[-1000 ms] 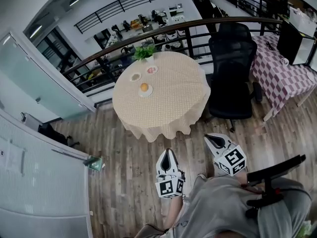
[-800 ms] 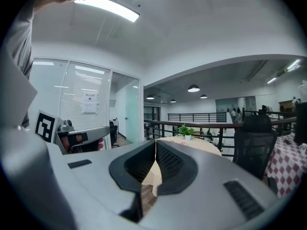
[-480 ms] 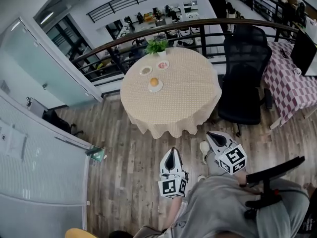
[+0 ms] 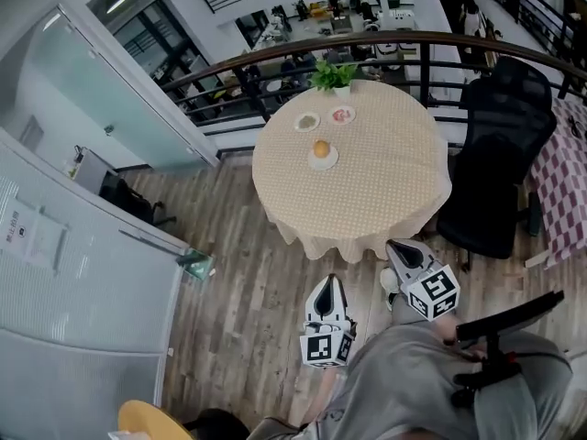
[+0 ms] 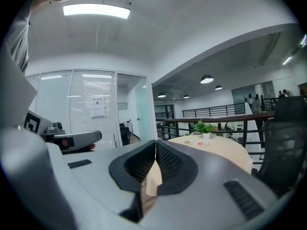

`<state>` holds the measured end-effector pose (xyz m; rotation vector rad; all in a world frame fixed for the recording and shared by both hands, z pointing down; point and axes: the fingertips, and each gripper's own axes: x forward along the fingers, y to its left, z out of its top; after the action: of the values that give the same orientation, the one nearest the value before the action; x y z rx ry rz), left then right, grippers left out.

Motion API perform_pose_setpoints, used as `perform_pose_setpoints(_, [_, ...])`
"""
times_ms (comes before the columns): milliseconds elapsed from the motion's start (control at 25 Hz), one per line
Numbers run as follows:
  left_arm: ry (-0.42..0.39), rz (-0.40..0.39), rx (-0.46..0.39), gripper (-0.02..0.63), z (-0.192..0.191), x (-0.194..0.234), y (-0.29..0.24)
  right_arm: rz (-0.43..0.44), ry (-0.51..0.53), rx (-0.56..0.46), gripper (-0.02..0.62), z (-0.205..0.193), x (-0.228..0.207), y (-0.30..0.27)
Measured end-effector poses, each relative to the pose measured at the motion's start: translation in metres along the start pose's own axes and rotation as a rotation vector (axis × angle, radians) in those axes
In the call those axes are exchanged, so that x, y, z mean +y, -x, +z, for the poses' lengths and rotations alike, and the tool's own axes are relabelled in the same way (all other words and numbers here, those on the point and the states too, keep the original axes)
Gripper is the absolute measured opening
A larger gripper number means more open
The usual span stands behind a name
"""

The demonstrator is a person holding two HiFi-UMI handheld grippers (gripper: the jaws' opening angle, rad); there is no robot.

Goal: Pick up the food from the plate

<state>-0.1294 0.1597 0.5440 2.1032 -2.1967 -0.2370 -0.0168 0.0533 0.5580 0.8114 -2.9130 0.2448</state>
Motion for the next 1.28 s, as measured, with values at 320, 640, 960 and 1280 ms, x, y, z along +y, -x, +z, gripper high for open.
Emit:
perform_pose_setpoints(320, [-0.057,0.050,-0.034,0.011,0.023,0.042,-0.096,0.052,-0.022,-0.017,0.015,0.027,-0.071,-0.098])
perform_pose_setpoints(640, [-0.049,0.106,-0.035,0.012,0.038,0.067,-0.189,0.116,-0.054,-0.007,0.015,0.045,-0.133,-0.176])
perform_pose_setpoints(960, [-0.027,0.143,-0.028,0.011,0.050,0.089,-0.277,0.131,-0.050,-0.036,0.015,0.071,-0.192,-0.233])
perform_pose_setpoints(1280, [-0.021,0.119,-0.027,0.011,0.058,0.093,-0.320,0.129,-0.019,-0.051,0.015,0.088,-0.214,-0.247])
